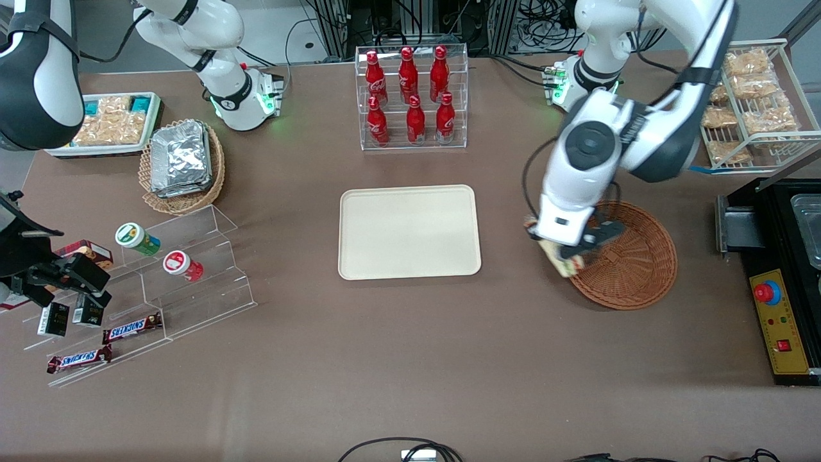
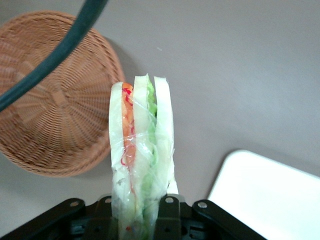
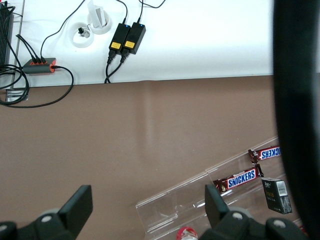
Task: Place sandwich from basket to tray
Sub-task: 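Lift the sandwich out of the basket and carry it toward the tray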
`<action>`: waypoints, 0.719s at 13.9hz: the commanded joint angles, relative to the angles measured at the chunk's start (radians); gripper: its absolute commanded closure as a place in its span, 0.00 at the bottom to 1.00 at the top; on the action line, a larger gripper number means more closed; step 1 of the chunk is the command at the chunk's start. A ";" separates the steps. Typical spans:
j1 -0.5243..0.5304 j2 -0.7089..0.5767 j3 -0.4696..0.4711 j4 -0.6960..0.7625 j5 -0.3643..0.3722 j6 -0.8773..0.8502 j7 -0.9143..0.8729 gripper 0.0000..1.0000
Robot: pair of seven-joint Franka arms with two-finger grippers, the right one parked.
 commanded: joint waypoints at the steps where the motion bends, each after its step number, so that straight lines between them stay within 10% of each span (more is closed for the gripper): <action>1: -0.001 0.050 -0.076 0.035 -0.003 0.015 0.026 1.00; 10: -0.196 0.183 -0.081 0.051 0.114 0.107 0.029 1.00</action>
